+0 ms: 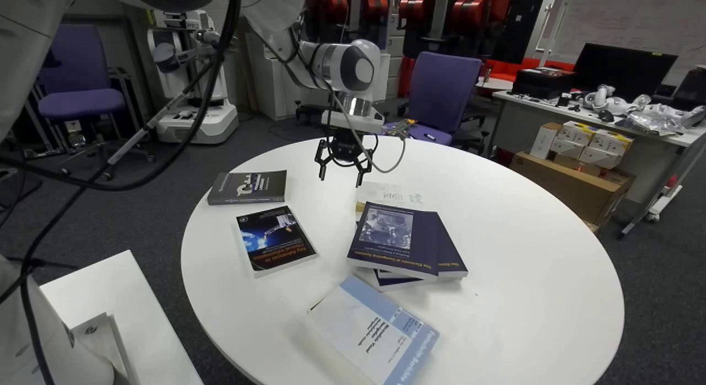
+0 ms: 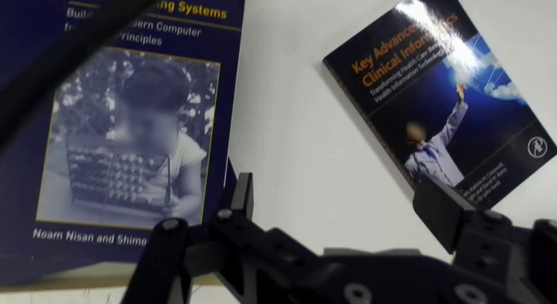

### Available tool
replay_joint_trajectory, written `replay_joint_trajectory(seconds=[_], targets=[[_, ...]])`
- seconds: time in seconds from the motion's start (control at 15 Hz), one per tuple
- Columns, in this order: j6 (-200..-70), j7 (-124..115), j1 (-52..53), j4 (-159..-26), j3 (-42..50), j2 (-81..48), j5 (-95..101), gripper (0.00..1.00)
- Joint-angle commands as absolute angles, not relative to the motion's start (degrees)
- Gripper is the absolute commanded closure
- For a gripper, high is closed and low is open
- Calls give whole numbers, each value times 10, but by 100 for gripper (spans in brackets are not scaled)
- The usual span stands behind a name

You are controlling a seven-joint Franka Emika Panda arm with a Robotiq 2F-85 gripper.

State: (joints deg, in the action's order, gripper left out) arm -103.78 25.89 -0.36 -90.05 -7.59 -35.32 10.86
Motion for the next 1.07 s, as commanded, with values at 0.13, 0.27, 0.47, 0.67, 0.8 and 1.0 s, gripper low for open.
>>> replay_joint_trajectory(seconds=[0.13,0.27,0.47,0.67,0.8,1.0], targets=[[-1116,228,-7,-1091,-46,-248,124,0],[-1162,209,-8,-1147,-40,-226,117,0],[-1142,219,-3,-1102,-39,-268,113,0],[-1147,216,-3,-1117,-39,-258,113,0],[-1150,213,1,-1104,-39,-274,116,0],[-1153,222,1,-1105,-45,-288,108,0]])
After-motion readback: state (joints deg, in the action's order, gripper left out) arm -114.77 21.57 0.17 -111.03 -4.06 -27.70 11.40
